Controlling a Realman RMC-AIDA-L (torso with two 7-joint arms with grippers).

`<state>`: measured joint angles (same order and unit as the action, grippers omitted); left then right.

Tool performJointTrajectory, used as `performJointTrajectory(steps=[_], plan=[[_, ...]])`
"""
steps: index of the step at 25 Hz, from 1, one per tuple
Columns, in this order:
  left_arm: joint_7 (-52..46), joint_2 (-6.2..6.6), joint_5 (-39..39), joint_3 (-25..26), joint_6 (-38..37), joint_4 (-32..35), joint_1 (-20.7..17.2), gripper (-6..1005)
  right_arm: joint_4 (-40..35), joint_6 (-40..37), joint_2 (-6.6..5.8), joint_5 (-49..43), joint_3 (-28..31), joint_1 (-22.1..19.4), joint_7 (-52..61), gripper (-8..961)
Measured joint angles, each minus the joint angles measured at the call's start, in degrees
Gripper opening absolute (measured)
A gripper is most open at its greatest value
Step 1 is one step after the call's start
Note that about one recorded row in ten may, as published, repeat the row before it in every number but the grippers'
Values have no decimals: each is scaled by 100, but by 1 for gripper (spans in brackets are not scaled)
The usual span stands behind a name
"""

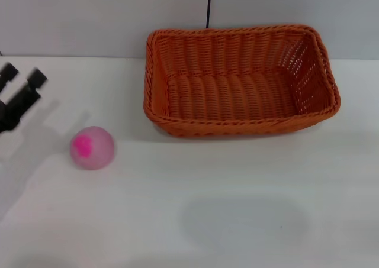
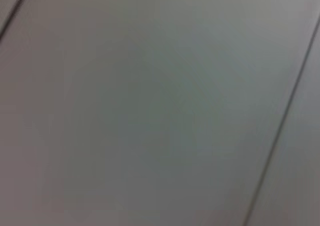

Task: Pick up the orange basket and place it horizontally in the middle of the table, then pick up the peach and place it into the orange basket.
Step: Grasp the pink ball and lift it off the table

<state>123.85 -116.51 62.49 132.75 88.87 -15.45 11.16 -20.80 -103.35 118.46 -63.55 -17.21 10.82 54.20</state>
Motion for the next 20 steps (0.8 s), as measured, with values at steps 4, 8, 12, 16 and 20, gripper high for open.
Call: performJointTrajectory(steps=[4, 8, 12, 16, 20], plan=[[5, 107, 518, 2, -127, -71, -75, 820, 177, 192, 2, 2, 397, -64, -95, 423], [9, 169, 1003, 27, -279, -78, -108, 820, 247, 385, 6, 4, 624, -88, -102, 423], [15, 206, 1447, 35, -452, -86, -144, 819, 261, 455, -1, 4, 655, -35, -100, 423], [17, 212, 1613, 20, -523, -90, -156, 818, 266, 492, -1, 5, 664, 9, -80, 423], [17, 162, 1779, 0, -638, -97, -153, 818, 272, 559, 9, 8, 667, 46, -67, 423]])
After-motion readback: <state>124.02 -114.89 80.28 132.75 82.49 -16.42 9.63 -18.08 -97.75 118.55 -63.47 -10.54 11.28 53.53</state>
